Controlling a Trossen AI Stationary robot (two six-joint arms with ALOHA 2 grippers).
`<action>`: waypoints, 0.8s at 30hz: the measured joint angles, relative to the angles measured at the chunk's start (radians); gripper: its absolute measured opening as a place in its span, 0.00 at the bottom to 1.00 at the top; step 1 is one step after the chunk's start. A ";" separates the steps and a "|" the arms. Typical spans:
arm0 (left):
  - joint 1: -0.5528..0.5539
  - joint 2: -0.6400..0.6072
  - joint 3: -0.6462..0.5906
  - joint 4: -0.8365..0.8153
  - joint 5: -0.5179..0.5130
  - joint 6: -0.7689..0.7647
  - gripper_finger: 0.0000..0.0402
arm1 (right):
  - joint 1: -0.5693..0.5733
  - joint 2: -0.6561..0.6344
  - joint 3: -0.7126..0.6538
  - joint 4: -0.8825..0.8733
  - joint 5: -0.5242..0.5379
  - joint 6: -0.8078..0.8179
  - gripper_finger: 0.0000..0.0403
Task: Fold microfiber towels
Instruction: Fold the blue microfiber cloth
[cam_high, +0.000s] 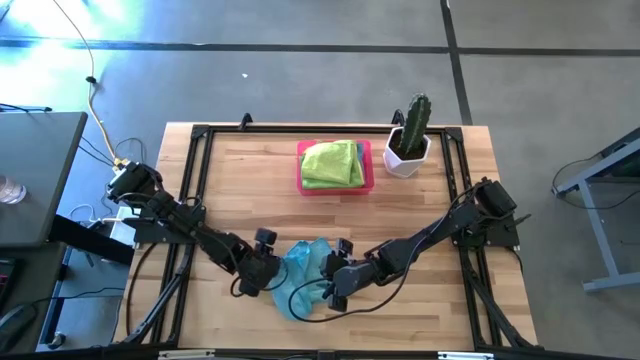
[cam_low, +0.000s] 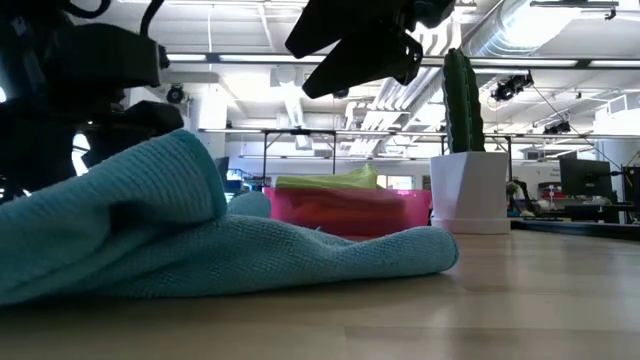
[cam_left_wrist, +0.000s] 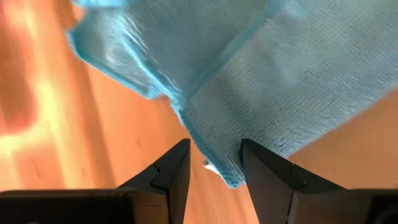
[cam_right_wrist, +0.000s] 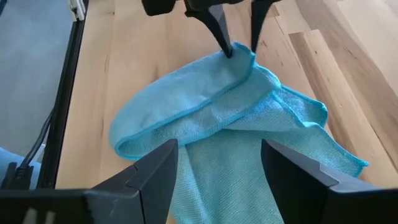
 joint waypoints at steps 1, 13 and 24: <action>-0.001 0.000 0.000 -0.005 0.017 -0.008 0.33 | 0.000 0.000 0.000 0.000 0.000 0.000 0.56; -0.060 0.000 0.055 0.032 0.002 0.026 0.33 | -0.001 0.000 0.000 0.000 0.001 0.000 0.56; -0.020 0.000 0.060 0.053 -0.025 -0.043 0.15 | 0.000 0.000 0.000 0.001 0.001 0.000 0.56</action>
